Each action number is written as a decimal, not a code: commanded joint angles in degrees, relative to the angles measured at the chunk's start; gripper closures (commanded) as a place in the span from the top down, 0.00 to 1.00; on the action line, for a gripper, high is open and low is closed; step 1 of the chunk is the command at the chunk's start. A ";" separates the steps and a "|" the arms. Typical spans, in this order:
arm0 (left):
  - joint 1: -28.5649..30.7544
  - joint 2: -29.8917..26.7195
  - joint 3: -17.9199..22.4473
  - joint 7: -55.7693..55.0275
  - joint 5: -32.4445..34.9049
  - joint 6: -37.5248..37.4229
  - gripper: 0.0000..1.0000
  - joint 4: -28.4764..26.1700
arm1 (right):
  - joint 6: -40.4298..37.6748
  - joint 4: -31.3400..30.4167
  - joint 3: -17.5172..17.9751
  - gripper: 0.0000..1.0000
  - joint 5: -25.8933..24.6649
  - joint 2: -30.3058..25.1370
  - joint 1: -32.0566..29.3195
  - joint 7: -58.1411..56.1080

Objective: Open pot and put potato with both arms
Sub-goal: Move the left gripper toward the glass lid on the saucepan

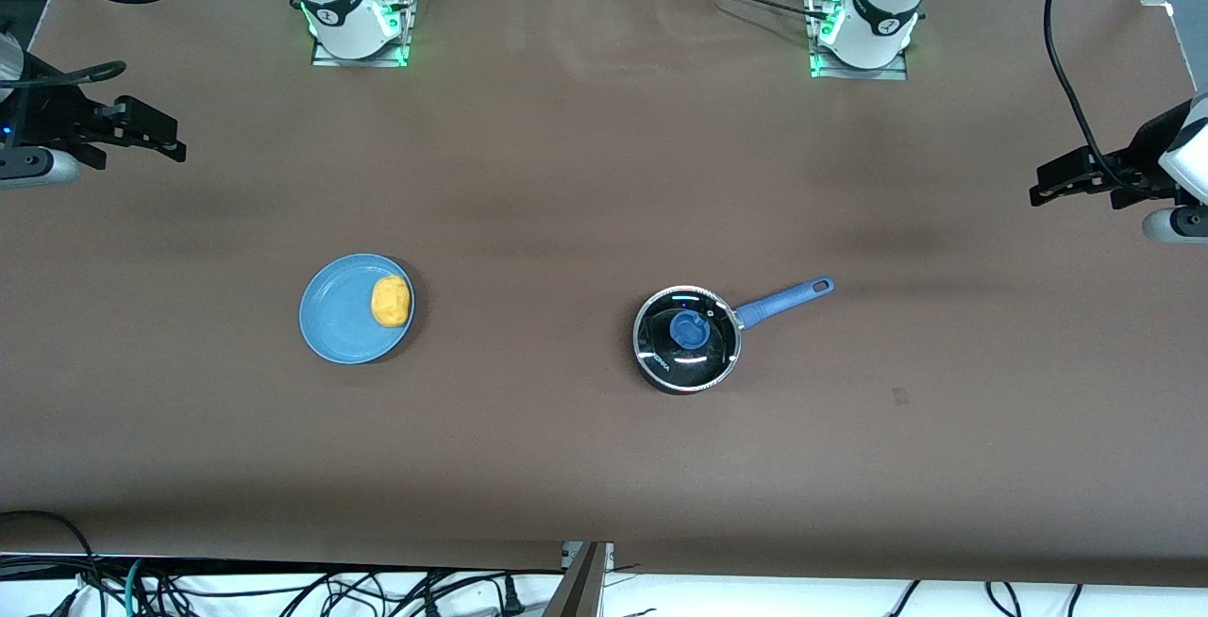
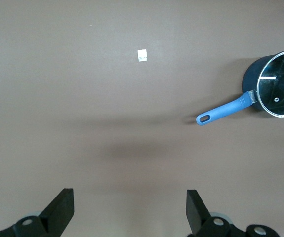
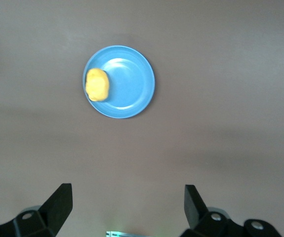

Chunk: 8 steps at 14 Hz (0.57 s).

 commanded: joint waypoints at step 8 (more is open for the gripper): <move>-0.16 0.56 -0.48 -0.09 0.25 0.06 1.00 -2.34 | 0.68 1.59 -0.21 1.00 3.54 0.81 -1.06 -0.57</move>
